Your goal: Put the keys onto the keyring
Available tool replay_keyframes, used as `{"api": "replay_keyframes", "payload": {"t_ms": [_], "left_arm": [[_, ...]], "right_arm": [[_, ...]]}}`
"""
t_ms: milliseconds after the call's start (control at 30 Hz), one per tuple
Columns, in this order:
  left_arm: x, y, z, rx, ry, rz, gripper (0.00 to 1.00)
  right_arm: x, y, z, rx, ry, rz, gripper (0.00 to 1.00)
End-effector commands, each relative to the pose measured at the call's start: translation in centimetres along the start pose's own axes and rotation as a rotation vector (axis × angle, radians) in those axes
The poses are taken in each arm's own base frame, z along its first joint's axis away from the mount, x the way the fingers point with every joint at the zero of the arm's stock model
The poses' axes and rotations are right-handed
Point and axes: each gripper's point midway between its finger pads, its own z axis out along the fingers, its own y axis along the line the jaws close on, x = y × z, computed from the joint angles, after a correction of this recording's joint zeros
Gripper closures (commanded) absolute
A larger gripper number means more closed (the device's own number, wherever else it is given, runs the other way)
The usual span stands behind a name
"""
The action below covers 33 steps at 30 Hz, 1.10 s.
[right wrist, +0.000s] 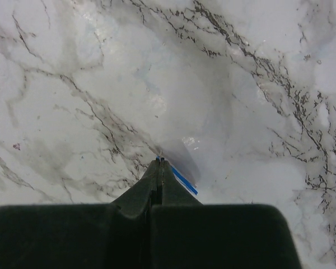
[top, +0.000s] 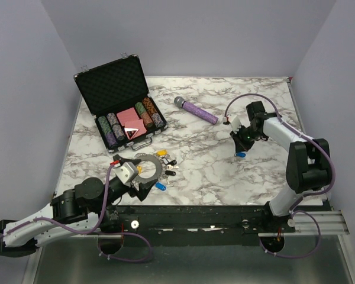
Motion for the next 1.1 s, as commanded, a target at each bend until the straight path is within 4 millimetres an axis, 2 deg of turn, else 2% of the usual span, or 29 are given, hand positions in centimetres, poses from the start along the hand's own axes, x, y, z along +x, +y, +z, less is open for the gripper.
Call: {"api": "replay_keyframes", "payload": {"t_ms": [0, 533, 1067], "left_arm": [[0.5, 0.6, 0.0, -0.032, 0.012, 0.019, 0.03], [0.6, 0.5, 0.1, -0.029, 0.015, 0.023, 0.02], [0.5, 0.5, 0.2, -0.029, 0.014, 0.022, 0.03]], "right_arm": [[-1.6, -1.6, 0.6, 0.053, -0.018, -0.001, 1.00], [-1.8, -1.6, 2.3, 0.035, 0.004, -0.004, 0.98], [-2.1, -1.6, 2.4, 0.042, 0.008, 0.005, 0.84]]}}
